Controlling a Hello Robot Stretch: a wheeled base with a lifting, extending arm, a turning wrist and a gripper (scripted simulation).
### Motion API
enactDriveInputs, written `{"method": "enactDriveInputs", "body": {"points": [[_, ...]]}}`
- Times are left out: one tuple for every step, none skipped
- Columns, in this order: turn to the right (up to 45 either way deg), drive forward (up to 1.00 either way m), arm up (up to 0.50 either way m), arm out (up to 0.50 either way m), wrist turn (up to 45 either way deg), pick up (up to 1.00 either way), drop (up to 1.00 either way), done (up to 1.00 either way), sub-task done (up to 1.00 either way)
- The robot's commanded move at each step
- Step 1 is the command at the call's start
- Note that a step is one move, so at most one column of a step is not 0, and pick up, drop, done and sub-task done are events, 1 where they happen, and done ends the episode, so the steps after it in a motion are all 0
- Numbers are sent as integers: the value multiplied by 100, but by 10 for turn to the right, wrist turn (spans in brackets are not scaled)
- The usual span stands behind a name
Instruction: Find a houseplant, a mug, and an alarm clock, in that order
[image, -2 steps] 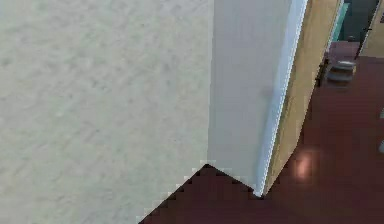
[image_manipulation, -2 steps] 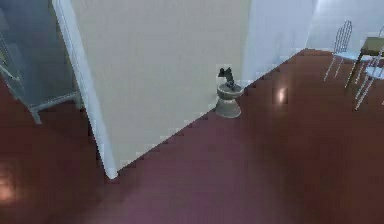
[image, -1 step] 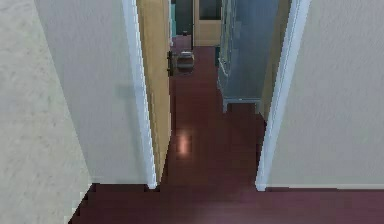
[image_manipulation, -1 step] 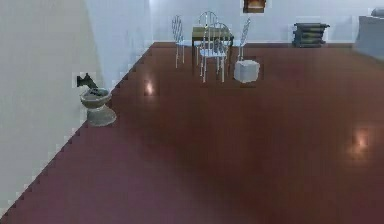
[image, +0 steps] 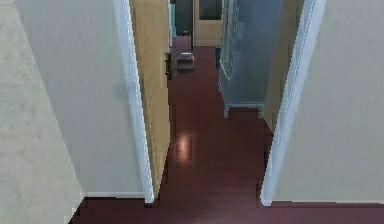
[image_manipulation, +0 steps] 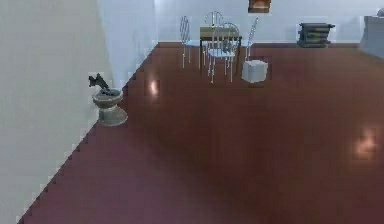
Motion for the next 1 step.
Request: {"method": "enactDriveInputs", "body": {"points": [[450, 0, 0, 0, 0, 0, 0, 0, 0]]}}
